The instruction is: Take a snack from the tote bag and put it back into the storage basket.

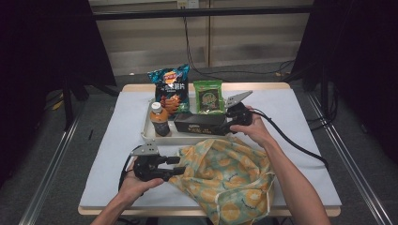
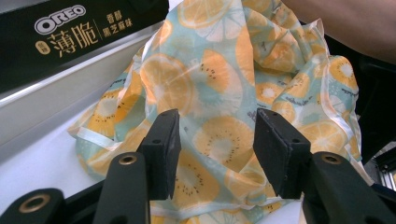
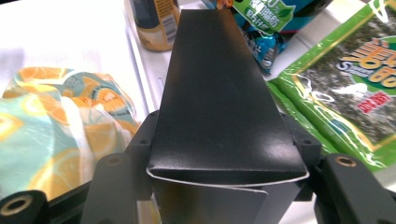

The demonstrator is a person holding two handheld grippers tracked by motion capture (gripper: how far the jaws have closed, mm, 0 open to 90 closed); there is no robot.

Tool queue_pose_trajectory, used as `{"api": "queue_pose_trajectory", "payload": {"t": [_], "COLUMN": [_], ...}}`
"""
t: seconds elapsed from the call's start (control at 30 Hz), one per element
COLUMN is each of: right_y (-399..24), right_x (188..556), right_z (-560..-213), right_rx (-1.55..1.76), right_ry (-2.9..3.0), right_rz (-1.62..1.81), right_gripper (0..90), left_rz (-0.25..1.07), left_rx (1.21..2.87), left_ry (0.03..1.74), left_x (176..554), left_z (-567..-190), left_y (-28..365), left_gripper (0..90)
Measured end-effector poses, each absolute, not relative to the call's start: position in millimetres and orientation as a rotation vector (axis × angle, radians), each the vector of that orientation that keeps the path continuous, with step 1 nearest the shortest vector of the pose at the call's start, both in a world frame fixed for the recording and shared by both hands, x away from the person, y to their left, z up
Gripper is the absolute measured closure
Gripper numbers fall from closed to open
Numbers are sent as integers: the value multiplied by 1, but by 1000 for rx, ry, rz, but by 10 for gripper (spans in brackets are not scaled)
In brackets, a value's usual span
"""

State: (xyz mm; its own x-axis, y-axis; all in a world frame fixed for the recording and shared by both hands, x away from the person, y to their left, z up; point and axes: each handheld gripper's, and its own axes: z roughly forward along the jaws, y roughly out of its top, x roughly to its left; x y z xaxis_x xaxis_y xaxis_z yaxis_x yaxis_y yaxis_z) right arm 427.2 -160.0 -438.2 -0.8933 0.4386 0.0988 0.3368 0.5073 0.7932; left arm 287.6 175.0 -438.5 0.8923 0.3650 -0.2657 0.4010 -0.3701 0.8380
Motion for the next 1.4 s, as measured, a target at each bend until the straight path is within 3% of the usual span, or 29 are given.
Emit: {"api": "queue_pose_trajectory", "payload": {"t": [0.67, 1.23, 1.33, 1.4], "right_y": [-155, -160, -164, -165], "right_x": [436, 423, 415, 409], "right_z": [-455, -442, -433, -430], "right_rx": [722, 803, 827, 837], "right_ry": [2625, 2562, 2503, 2477], "right_rz": [1352, 1335, 1363, 1364], "right_gripper": [411, 243, 251, 304], "left_rz": [-39, -39, -34, -28], "left_rx": [2007, 1998, 1987, 1989], "left_ry": [576, 583, 593, 591], "left_x": [292, 292, 292, 291], "left_z": [-443, -442, -441, -440], "left_y": [175, 179, 180, 180], "left_gripper": [495, 492, 492, 492]}}
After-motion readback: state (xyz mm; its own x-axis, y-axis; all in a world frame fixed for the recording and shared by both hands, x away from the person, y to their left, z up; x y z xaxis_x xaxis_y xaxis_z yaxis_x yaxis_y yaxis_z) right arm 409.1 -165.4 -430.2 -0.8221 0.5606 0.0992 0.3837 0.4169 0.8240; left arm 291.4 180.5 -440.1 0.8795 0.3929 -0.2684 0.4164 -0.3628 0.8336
